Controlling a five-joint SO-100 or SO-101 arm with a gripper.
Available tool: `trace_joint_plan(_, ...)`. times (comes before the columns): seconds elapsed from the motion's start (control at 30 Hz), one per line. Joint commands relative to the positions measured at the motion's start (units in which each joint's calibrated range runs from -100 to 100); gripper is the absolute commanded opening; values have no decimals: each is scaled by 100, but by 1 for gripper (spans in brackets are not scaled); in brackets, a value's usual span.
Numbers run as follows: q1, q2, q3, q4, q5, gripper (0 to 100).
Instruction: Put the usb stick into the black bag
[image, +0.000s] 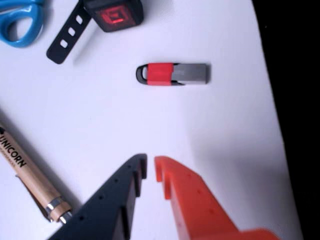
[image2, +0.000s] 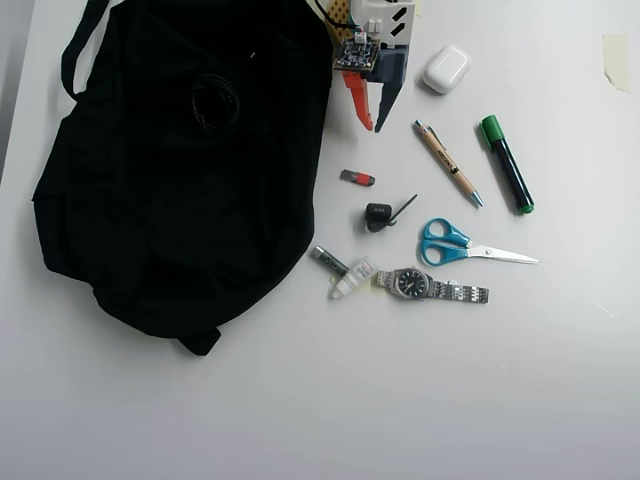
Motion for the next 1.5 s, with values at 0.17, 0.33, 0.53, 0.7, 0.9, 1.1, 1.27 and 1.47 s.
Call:
trace_joint_plan(0.17,-9,-76,65,871,-18,2)
trace_joint_plan(0.33,6,-76,65,871,-23,2)
trace_joint_plan(0.53,523,-84,-70,380,-1339,3)
trace_joint_plan(0.7,867,-76,-412,398,-2792,2)
trace_joint_plan(0.9,321,-67,-807,518,-3735,3)
trace_joint_plan(1.1,-255,90,-1364,458,-3793,6)
trace_joint_plan(1.27,-158,1800,-2757,966,-3557,6)
trace_joint_plan(1.47,134,3941,-4589,1922,-3416,5)
